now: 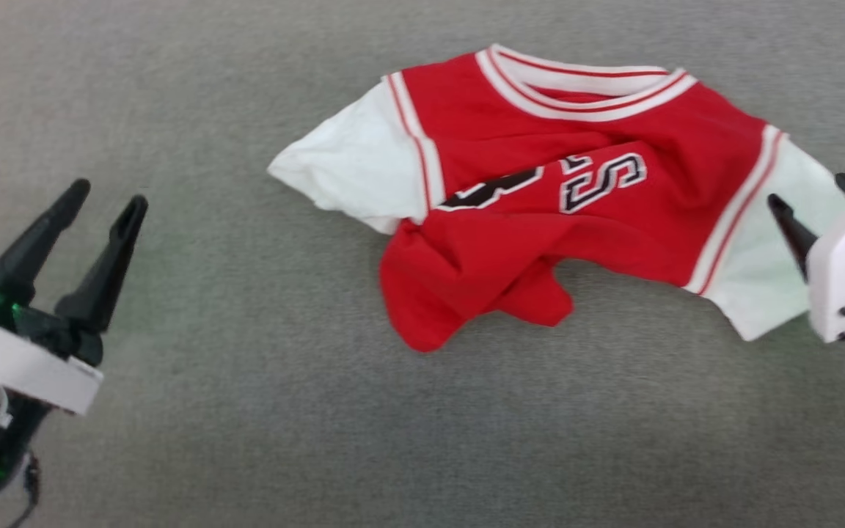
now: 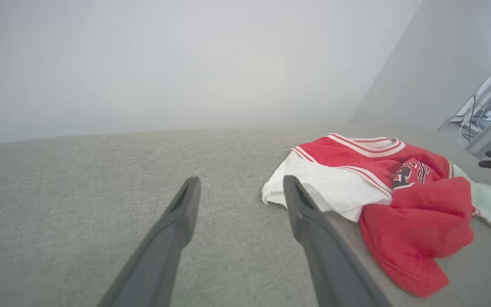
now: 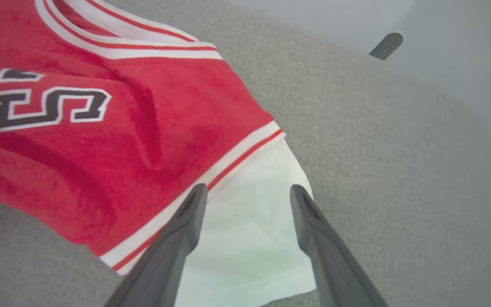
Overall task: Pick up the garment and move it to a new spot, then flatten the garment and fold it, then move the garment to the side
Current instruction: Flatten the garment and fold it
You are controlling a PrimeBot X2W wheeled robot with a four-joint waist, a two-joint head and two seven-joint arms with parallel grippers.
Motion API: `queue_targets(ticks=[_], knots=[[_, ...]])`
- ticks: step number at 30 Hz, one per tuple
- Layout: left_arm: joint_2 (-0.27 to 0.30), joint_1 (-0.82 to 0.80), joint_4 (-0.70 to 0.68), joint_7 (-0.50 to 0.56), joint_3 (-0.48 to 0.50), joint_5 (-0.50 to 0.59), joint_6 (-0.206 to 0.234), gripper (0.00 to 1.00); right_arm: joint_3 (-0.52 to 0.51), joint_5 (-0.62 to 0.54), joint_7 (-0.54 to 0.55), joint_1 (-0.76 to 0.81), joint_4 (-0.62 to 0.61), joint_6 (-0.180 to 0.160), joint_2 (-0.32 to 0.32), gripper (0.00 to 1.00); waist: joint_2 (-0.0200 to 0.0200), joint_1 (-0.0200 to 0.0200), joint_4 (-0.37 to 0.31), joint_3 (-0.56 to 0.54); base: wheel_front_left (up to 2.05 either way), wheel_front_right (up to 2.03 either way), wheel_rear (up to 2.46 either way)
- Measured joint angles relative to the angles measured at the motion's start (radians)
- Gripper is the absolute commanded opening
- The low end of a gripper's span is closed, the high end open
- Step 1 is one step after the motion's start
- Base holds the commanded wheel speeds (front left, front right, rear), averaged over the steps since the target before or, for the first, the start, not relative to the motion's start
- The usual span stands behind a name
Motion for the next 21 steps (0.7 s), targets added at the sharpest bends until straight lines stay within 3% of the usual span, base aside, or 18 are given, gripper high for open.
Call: queue_targets(ticks=[3, 8, 19, 20, 21], knots=[[-0.072, 0.097, -0.07, 0.0, 0.123, 0.075, 0.0, 1.0, -0.024, 0.06, 0.074, -0.031, 0.006, 0.0, -0.042, 1.0, 0.0, 0.0, 0.028, 0.017, 0.0, 0.0, 0.0], [-0.104, 0.19, -0.143, 0.0, 0.227, 0.196, 0.0, 1.0, -0.081, 0.062, 0.152, -0.072, 0.023, 0.0, -0.107, 1.0, 0.0, 0.0, 0.059, 0.066, 0.0, 0.0, 0.0], [-0.093, 0.218, -0.195, 0.0, 0.305, 0.212, 0.0, 1.0, -0.129, -0.028, 0.167, -0.104, 0.045, -0.002, -0.034, 1.0, 0.0, 0.0, 0.095, 0.175, 0.0, 0.0, 0.0], [-0.087, 0.218, -0.198, 0.0, 0.308, 0.212, 0.0, 1.0, -0.13, -0.034, 0.166, -0.106, 0.045, -0.003, -0.026, 0.55, 0.0, 0.0, 0.095, 0.18, 0.0, 0.0, 0.0], [-0.078, 0.218, -0.202, 0.0, 0.311, 0.212, 0.0, 1.0, -0.133, -0.036, 0.165, -0.107, 0.046, -0.003, -0.019, 0.25, 0.0, 0.0, 0.092, 0.184, 0.0, 0.0, 0.0]])
